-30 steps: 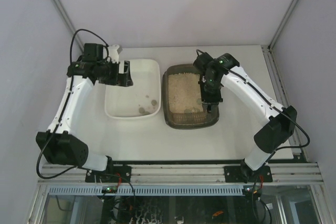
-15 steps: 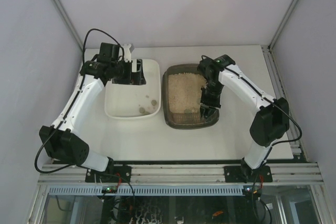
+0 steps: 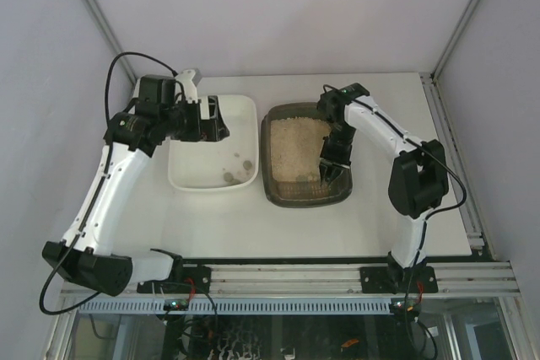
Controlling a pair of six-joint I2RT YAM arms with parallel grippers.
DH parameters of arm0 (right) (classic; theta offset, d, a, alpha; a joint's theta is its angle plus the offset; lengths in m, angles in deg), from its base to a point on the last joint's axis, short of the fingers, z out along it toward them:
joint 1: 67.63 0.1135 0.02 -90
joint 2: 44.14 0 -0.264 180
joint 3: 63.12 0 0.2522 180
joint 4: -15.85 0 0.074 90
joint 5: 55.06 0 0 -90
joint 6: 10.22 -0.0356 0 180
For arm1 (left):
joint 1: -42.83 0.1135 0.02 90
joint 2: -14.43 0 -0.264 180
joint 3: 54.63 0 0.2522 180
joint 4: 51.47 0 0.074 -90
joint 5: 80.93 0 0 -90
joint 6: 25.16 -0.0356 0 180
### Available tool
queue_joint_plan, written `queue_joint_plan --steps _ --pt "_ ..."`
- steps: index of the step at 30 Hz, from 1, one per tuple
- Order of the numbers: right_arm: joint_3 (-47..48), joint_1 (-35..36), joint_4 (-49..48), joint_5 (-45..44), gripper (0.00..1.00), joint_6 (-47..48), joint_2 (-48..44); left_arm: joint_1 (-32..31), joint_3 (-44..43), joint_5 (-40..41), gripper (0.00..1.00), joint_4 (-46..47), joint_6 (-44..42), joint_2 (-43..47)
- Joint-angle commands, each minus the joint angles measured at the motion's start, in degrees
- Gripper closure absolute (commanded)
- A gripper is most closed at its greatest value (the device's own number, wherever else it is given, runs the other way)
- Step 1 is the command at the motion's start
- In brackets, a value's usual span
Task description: Clean the litter box
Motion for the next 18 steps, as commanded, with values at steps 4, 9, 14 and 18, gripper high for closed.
queue_joint_plan --steps 4,9,14,18 --pt "3.0 -0.9 0.5 1.7 1.0 0.4 3.2 -0.2 -0.1 2.6 0.0 -1.4 0.4 2.7" --pt "3.4 -1.5 0.6 3.0 1.0 0.8 5.1 -0.1 -0.4 4.2 0.0 -1.4 0.4 2.9" --pt "2.7 -2.0 0.6 3.6 1.0 1.1 5.7 -0.1 -0.3 5.0 0.0 -1.1 0.6 2.7" --pt "4.3 -1.9 0.5 6.2 1.0 1.4 8.1 -0.1 -0.3 4.9 0.0 -0.7 1.1 2.3"
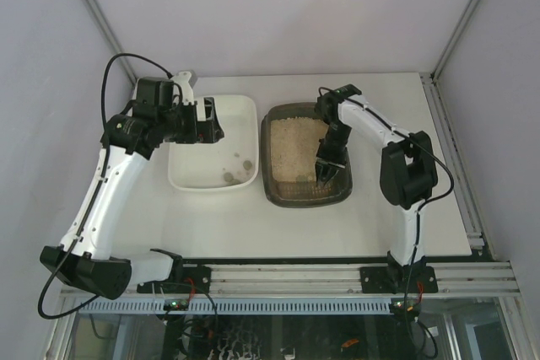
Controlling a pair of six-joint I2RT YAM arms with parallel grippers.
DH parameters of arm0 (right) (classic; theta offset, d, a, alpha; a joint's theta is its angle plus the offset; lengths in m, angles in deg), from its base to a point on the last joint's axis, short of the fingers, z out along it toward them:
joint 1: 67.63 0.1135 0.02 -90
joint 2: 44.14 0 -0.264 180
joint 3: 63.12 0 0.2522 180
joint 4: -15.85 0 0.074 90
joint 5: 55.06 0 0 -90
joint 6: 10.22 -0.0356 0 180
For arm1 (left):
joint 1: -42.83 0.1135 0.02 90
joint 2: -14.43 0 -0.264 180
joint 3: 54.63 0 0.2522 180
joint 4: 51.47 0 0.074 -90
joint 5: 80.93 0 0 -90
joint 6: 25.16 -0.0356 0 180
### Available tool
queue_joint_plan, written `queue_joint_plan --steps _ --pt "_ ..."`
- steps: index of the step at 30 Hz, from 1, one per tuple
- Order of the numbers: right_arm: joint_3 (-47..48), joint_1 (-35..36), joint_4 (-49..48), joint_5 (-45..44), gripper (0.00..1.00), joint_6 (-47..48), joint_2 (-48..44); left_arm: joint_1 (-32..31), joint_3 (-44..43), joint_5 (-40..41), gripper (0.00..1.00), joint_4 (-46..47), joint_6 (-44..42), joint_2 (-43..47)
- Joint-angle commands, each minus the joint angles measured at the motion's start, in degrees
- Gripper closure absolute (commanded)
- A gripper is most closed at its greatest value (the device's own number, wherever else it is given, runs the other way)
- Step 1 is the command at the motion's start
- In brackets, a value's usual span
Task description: Clean the litter box
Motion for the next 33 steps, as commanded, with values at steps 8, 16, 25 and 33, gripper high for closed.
queue_joint_plan --steps 8,16,25,33 --pt "12.4 -0.3 0.6 8.2 1.0 -0.7 7.9 -0.1 0.0 1.3 0.0 1.3 0.4 -0.5" --pt "19.4 -1.1 0.1 6.3 1.0 0.6 9.9 -0.1 0.2 1.4 0.0 1.4 0.1 -1.2" --pt "14.9 0.4 -9.4 12.5 1.0 2.6 9.1 -0.1 1.2 1.2 0.0 2.1 0.0 -0.9" --pt "-10.9 -1.1 -36.8 22.1 1.0 -2.8 -1.9 -0.1 2.2 1.5 0.0 2.3 -0.4 0.1"
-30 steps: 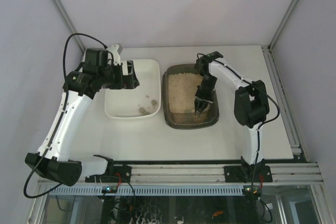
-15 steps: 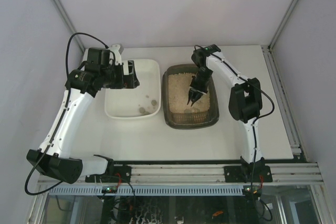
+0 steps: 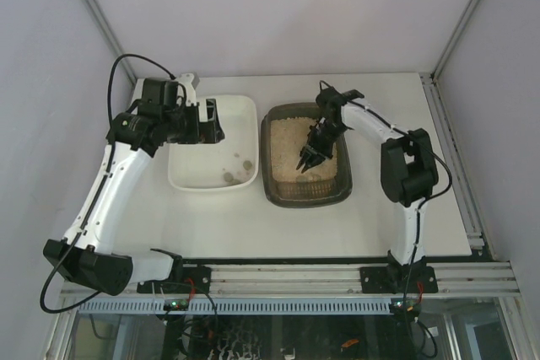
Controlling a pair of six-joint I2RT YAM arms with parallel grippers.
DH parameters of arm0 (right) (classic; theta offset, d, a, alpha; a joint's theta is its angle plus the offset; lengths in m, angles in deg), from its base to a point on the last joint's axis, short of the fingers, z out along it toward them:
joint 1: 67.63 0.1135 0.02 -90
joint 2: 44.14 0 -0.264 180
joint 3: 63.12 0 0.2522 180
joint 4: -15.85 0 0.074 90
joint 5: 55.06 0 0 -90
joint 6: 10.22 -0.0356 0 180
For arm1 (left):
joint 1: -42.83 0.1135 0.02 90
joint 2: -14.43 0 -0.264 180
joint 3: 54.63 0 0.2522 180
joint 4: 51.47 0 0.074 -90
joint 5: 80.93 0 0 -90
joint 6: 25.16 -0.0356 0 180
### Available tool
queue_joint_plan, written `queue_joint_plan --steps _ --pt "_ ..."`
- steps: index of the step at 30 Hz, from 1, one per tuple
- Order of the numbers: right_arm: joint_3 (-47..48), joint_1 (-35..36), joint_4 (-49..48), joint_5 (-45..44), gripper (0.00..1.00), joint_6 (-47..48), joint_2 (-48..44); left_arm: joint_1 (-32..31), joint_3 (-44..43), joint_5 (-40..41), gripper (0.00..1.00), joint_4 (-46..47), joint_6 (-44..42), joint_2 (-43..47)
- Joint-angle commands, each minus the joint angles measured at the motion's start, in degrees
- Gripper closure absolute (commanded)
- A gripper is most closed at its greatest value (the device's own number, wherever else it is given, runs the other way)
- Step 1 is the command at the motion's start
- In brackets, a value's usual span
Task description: Clean the litter box
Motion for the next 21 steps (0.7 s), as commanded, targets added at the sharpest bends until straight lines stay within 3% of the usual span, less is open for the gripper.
queue_joint_plan --steps 1,4,12,21 --pt "-14.8 -0.3 -21.0 10.4 1.0 -3.3 -7.7 -0.1 1.5 0.4 0.0 1.9 -0.8 1.8" --pt "-19.0 -0.1 -27.5 11.5 1.0 -1.5 -10.3 -0.1 2.3 0.4 0.0 2.2 -1.0 2.4" --pt "-22.4 0.9 -32.5 12.0 1.0 6.5 -12.0 -0.1 5.0 1.0 0.0 3.9 -1.7 4.3" --pt "-31.1 0.5 -46.3 15.7 1.0 4.8 -12.3 -0.1 7.6 1.9 0.0 5.0 -2.5 6.4"
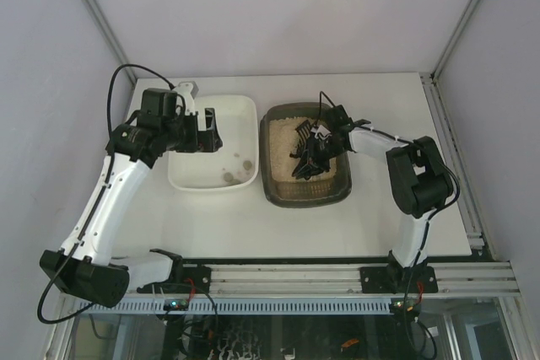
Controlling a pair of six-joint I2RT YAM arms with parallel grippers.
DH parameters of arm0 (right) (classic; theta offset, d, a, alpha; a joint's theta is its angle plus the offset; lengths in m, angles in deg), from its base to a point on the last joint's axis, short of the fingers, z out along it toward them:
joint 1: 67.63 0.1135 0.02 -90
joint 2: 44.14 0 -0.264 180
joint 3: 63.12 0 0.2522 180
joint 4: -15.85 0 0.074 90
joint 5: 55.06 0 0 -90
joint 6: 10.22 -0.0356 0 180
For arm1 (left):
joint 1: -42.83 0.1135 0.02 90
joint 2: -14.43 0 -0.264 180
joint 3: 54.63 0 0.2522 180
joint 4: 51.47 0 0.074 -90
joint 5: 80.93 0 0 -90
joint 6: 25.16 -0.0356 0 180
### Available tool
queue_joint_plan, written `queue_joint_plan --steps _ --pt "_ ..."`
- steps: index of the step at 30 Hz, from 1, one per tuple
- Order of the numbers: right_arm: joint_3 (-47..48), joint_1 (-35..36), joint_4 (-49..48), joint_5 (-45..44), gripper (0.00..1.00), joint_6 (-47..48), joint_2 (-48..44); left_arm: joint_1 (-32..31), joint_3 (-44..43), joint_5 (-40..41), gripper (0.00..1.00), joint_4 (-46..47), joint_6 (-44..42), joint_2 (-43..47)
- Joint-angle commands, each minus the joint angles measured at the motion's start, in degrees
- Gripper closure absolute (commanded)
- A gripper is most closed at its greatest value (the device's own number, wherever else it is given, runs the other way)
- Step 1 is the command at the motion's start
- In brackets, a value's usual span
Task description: Clean the litter box
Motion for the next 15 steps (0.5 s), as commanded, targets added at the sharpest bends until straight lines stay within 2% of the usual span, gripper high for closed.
queue_joint_plan --steps 1,6,15 --pt "-2.5 1.3 -7.6 4.6 1.0 1.3 -2.2 -0.1 1.2 0.8 0.0 2.5 -1.5 2.2" --pt "-2.6 0.6 -3.9 0.7 1.0 3.2 -7.3 -0.1 1.7 0.9 0.0 2.3 -1.9 2.0" --pt "-2.5 -0.3 3.8 -3.7 1.0 0.7 -16.4 -0.2 2.6 2.2 0.0 3.2 -2.1 2.4"
